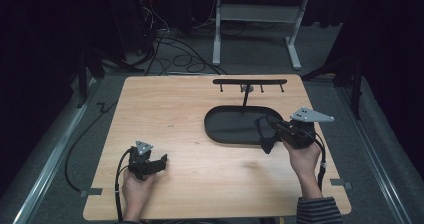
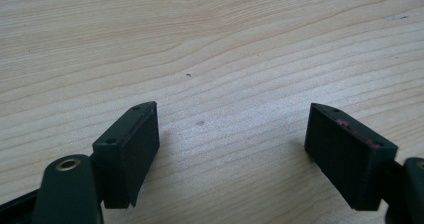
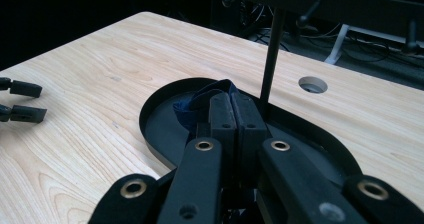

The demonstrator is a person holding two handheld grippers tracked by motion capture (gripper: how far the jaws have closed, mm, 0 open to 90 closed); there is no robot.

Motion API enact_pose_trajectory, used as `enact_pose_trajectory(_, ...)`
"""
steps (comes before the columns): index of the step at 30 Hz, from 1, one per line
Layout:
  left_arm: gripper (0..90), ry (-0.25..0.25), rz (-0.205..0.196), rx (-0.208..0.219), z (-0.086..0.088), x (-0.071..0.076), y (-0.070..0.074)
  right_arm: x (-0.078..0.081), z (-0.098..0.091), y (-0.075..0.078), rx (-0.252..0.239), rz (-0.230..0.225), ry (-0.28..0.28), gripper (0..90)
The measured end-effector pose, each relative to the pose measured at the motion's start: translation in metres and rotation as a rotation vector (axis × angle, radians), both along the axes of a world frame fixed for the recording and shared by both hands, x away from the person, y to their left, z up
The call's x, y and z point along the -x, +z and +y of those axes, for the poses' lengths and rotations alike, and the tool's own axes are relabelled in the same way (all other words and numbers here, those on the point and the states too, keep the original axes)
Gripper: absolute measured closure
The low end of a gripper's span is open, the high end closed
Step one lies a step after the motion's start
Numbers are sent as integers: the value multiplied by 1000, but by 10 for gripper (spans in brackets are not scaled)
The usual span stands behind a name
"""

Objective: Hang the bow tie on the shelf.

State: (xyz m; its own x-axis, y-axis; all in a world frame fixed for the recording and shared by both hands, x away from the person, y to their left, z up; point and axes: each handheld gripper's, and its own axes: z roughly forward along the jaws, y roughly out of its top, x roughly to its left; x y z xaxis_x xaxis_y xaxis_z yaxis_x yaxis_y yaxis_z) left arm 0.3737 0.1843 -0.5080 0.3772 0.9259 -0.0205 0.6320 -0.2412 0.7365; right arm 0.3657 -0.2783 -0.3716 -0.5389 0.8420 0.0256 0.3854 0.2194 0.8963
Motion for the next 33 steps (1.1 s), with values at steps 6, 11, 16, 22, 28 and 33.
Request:
enact_pose_trajectory(6, 222, 0, 0, 0, 0, 0, 0, -10, -1, 7, -3, 8, -2, 900)
enact_pose_trajectory(11, 222, 0, 0, 0, 0, 0, 0, -17, -1, 12, -13, 3, -7, 900)
enact_pose_trajectory(16, 224, 1, 0, 0, 0, 0, 0, -25, -1, 16, -18, -2, -12, 900)
enact_pose_trajectory(22, 224, 2, -2, 2, 0, 0, 0, -34, -1, 23, -17, -9, -24, 900)
enact_pose_trajectory(28, 224, -1, 1, 3, 1, 0, 0, -45, 4, 30, -4, -15, -17, 900)
enact_pose_trajectory(33, 224, -1, 1, 3, 1, 0, 0, -54, 8, 35, -5, -25, -14, 900)
